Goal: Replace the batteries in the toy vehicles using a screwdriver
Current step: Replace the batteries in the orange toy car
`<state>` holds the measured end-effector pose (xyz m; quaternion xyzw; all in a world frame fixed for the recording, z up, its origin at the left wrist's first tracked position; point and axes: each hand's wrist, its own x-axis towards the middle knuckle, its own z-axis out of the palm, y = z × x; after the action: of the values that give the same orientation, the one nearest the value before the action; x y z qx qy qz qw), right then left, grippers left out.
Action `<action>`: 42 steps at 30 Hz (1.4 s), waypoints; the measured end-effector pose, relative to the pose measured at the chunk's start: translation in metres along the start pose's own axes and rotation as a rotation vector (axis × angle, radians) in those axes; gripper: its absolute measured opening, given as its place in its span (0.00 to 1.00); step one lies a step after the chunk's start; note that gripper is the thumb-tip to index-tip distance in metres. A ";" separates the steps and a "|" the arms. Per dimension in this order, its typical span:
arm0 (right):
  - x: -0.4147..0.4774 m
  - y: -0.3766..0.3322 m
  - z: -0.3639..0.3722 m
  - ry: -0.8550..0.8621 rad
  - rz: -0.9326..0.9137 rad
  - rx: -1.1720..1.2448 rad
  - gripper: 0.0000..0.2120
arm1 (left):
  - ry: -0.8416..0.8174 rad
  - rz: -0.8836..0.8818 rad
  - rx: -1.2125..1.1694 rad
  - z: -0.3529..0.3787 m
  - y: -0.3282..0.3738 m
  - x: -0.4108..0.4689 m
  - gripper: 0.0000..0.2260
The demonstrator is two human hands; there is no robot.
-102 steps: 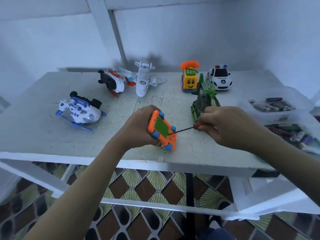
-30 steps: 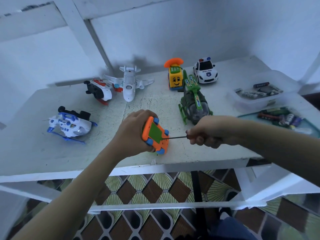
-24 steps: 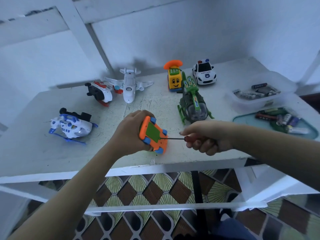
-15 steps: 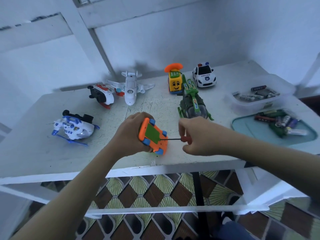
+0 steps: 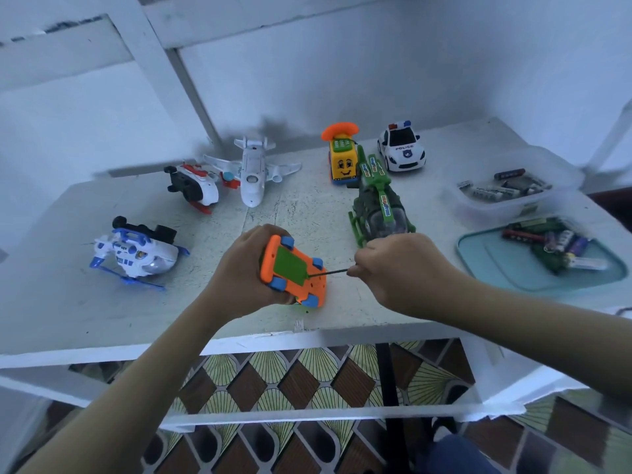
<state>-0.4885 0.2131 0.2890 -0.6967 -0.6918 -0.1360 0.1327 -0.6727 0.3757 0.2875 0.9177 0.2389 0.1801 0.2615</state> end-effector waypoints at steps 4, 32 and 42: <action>0.005 -0.002 -0.003 -0.343 0.334 0.327 0.21 | -0.001 0.010 0.045 0.001 0.002 0.001 0.32; -0.003 0.011 0.001 -0.117 0.128 0.184 0.14 | 0.018 -0.028 0.056 0.002 0.003 0.000 0.36; -0.004 0.004 -0.002 -0.963 1.252 1.791 0.15 | 0.034 -0.021 0.062 0.006 -0.002 -0.001 0.34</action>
<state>-0.4845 0.2082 0.2892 -0.5520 -0.0595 0.7583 0.3418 -0.6719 0.3747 0.2815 0.9196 0.2585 0.1854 0.2307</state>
